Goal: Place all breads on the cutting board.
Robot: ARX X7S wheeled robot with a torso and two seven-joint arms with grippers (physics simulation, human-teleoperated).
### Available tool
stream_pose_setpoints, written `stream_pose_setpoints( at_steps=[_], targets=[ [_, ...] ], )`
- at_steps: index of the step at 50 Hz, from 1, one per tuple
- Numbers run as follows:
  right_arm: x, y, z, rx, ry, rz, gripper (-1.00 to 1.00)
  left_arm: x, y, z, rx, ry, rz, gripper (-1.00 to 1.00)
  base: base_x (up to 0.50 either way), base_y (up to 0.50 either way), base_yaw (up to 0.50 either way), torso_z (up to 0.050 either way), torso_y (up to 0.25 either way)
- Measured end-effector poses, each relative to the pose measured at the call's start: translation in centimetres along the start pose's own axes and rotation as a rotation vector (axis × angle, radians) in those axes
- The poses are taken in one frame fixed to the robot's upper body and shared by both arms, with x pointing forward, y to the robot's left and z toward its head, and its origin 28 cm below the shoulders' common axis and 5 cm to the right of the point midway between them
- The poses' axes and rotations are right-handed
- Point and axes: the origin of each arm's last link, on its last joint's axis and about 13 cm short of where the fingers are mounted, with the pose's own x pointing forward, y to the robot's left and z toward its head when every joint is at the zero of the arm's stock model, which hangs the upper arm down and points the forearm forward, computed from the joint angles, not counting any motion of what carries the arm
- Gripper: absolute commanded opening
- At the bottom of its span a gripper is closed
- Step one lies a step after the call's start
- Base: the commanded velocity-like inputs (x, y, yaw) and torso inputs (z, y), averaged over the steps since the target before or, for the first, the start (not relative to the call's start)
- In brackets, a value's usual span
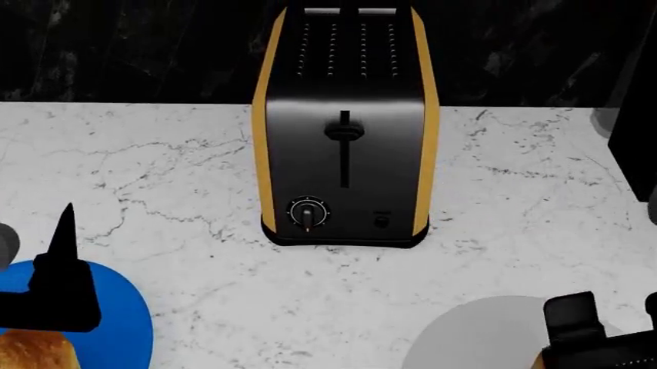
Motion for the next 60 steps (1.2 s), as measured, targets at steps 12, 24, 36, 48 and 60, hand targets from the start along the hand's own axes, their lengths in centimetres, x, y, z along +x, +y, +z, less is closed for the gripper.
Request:
stream_pose_setpoints(
  at_steps=[12,24,36,48,60],
  targets=[
    [-0.3,0.0,0.0,-0.002,0.081,0.059,1.00,0.0,0.1,0.1,0.005,0.000,0.000,1.00,0.00,0.00,0.00,0.000,0.000],
    [-0.2,0.1,-0.1,0.009,0.124,0.111,1.00,0.1,0.1,0.1,0.007,0.000,-0.003,1.00,0.00,0.00,0.00,0.000,0.000],
    [0.5,0.3,-0.7,0.016,0.174,0.143,1.00,0.0,0.2,0.0,0.009,0.003,-0.003,1.00,0.00,0.00,0.00,0.000,0.000],
    [0.9,0.6,-1.1,0.021,0.211,0.166,1.00,-0.1,0.2,0.0,0.010,0.006,-0.001,1.00,0.00,0.00,0.00,0.000,0.000],
    [1.7,0.7,-1.5,0.020,0.237,0.171,1.00,0.0,0.2,-0.1,0.009,0.008,0.008,1.00,0.00,0.00,0.00,0.000,0.000]
  ],
)
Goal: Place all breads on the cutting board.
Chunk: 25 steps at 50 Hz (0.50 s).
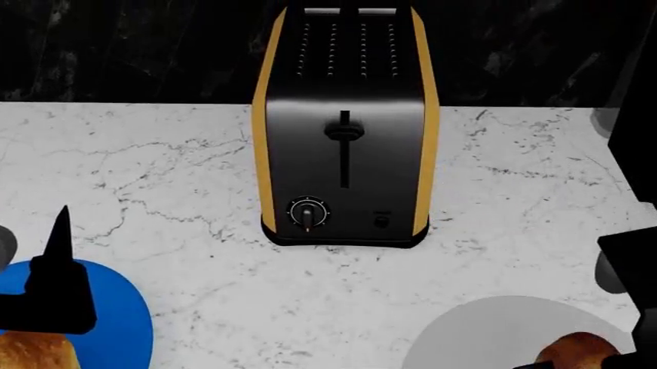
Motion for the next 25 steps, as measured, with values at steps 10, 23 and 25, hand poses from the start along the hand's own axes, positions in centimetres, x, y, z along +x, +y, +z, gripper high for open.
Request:
stream_pose_setpoints(
  at_steps=[10,23,25],
  targets=[
    [0.7,0.0,0.0,-0.009,0.013,-0.008,1.00,0.0,0.0,-0.1,-0.002,0.002,0.005,1.00,0.00,0.00,0.00,0.000,0.000],
    [1.5,0.1,-0.1,-0.029,0.028,-0.019,-1.00,0.0,0.1,0.0,-0.001,0.000,0.008,1.00,0.00,0.00,0.00,0.000,0.000],
    [1.3,0.2,0.0,-0.027,0.020,-0.005,-1.00,0.0,0.1,0.0,-0.001,0.000,0.009,1.00,0.00,0.00,0.00,0.000,0.000]
  ],
)
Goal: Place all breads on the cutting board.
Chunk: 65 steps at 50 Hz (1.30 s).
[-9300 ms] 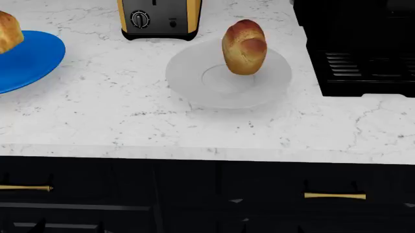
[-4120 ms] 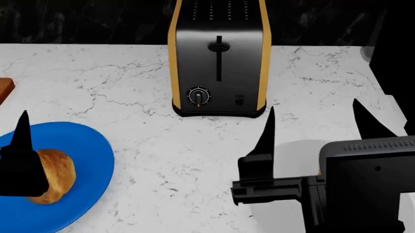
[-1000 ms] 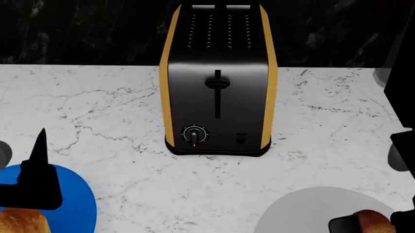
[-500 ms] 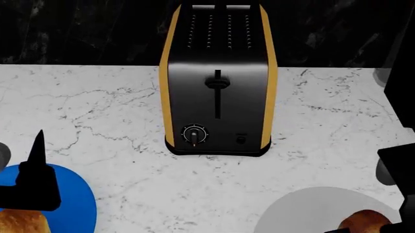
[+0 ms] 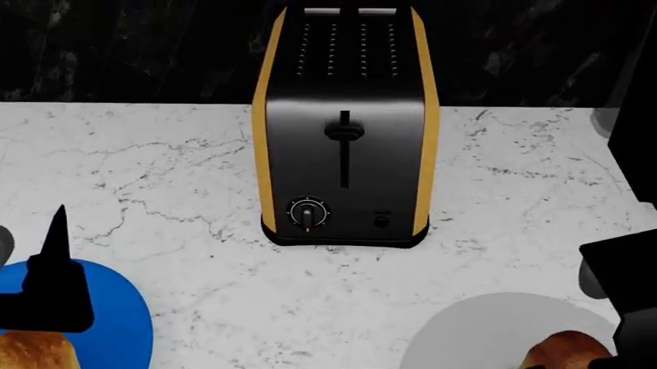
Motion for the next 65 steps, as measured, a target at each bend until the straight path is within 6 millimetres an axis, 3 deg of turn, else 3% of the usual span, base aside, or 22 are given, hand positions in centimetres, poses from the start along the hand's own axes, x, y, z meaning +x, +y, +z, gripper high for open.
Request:
stream_pose_setpoints(
  at_steps=[15,34,65],
  targets=[
    [-0.2,0.3,0.1,-0.004,-0.014,0.004,-1.00,0.0,0.0,0.1,0.008,0.007,-0.006,1.00,0.00,0.00,0.00,0.000,0.000],
    [-4.1,0.8,1.8,-0.037,-0.144,0.020,-1.00,-0.2,0.7,1.2,0.049,0.053,-0.014,1.00,0.00,0.00,0.00,0.000,0.000],
    [-5.7,1.7,2.0,-0.083,-0.189,0.056,-1.00,-2.3,5.9,6.7,0.133,0.401,-0.201,1.00,0.00,0.00,0.00,0.000,0.000]
  ],
)
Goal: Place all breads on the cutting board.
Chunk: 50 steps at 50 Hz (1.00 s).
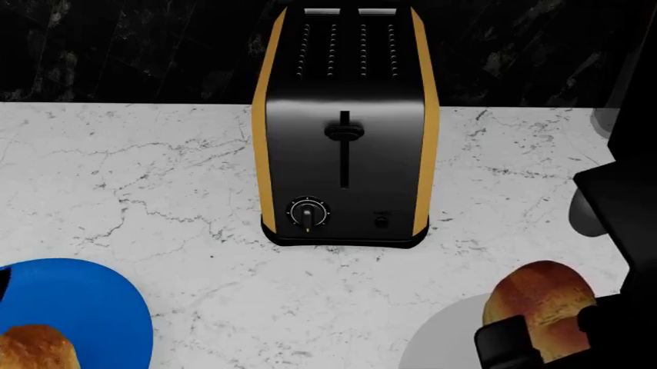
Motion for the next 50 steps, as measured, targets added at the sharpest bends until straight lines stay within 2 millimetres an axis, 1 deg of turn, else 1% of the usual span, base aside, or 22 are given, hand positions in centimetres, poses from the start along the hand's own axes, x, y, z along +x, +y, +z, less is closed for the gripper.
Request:
stream_pose_setpoints(
  at_steps=[10,17,34,40,50],
  targets=[
    [0.0,0.0,0.0,-0.007,0.001,0.007,-1.00,-0.7,0.9,0.7,-0.044,0.099,-0.106,1.00,0.00,0.00,0.00,0.000,0.000],
    [0.3,0.0,0.0,-0.013,0.005,0.012,-1.00,-0.5,1.3,1.3,-0.065,0.149,-0.172,1.00,0.00,0.00,0.00,0.000,0.000],
    [0.5,0.0,0.1,-0.027,0.014,0.023,-1.00,0.5,2.3,2.4,-0.040,0.271,-0.198,1.00,0.00,0.00,0.00,0.000,0.000],
    [0.8,0.0,0.1,-0.027,0.018,0.027,-1.00,1.1,2.3,3.0,-0.023,0.297,-0.205,1.00,0.00,0.00,0.00,0.000,0.000],
    [1.3,0.0,0.1,-0.029,0.025,0.034,-1.00,2.9,2.1,3.5,0.025,0.347,-0.225,1.00,0.00,0.00,0.00,0.000,0.000]
  ],
)
